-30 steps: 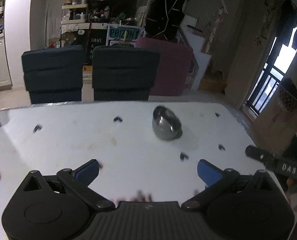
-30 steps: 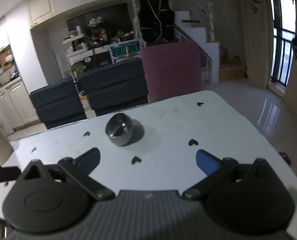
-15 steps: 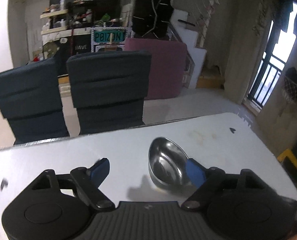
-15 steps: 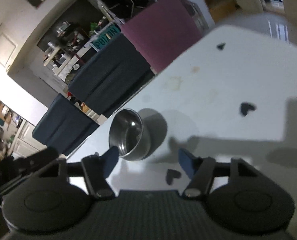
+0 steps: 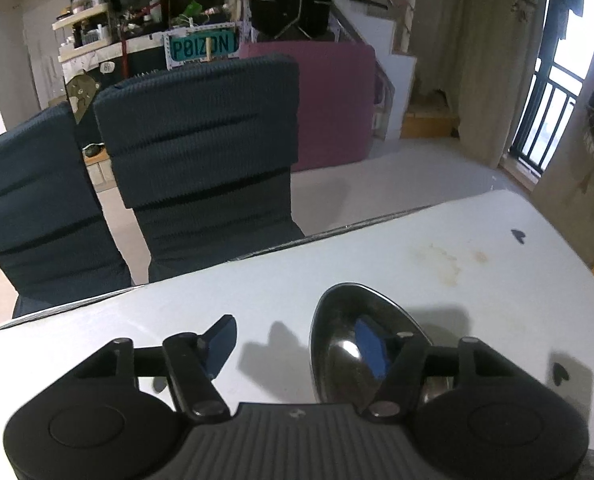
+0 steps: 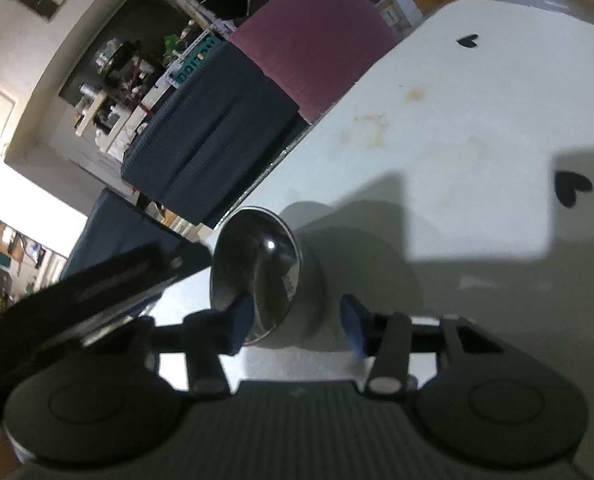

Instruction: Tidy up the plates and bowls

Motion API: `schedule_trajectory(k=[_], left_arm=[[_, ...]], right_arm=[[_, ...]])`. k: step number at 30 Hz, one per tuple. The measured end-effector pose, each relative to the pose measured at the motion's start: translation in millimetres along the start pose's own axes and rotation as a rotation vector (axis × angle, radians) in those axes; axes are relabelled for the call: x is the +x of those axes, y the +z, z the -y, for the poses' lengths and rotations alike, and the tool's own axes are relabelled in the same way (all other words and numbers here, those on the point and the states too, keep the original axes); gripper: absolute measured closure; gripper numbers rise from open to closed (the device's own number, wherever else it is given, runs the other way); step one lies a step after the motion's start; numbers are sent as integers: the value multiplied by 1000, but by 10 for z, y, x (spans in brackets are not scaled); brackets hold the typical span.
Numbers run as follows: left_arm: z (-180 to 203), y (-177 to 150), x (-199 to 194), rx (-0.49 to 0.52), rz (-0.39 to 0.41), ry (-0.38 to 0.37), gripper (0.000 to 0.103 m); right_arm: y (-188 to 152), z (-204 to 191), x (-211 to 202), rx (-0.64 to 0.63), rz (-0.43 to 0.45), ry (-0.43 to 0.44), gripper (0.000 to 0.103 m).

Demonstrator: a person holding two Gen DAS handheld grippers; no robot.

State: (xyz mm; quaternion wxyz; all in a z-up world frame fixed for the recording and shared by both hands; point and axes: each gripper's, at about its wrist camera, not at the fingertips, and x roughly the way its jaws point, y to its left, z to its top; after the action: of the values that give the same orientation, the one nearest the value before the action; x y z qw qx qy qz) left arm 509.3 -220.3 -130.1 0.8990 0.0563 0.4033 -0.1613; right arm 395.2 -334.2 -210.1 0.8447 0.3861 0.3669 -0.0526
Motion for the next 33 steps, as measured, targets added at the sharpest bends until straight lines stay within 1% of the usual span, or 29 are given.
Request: schedule_trajectory(k=[2,4,5,6,7,8,9,11,14,15,20,23,25,29,33], left_arm=[[14,5,93,5,-20,8,42],[6,3,161,-6,-35,19,52],[-9,-5,183,-14,-35,13,54],[-23,-15,197,-21,-38,6,58],[-40,-25,211,-28,-45,-1,66],[-56,-28,224,-37,-51,-4,71],[-81,-30,230,-50,-56,-9,80],[-135,-38,231,-90,-61,-29,89],[-186,-52,223,-118,-74,-50,94],[-196,-58,216,-122,-77,-58,97],[-206,-97,131,-124,-83,-60,98],[-243,-156,0,-153,-68,-68,98],[-260,-209,-133,-182,-55,-74,99],[-259,-296,-523,-189,-27,-69,100],[-267,-377,-989,-178,10,-45,99]], right_arm=[[-12,-15,-44,-30,-7,-20,57],[-7,-20,-39,-50,-17,-32,58],[-6,-23,-29,-59,-17,-33,61],[-1,-25,-31,-70,-14,-30,63],[5,-30,-39,-85,-9,-33,66],[19,-42,-38,-98,-1,-37,70],[36,-60,-33,-113,9,-44,72],[45,-64,-44,-139,21,-54,79],[47,-72,-51,-172,24,-54,87],[41,-79,-54,-189,26,-55,87],[-2,-161,-81,-288,34,-77,90],[-50,-226,-131,-357,48,-99,93],[-79,-265,-182,-379,55,-105,95],[-201,-349,-408,-414,76,-113,97],[-352,-490,-677,-454,91,-114,99]])
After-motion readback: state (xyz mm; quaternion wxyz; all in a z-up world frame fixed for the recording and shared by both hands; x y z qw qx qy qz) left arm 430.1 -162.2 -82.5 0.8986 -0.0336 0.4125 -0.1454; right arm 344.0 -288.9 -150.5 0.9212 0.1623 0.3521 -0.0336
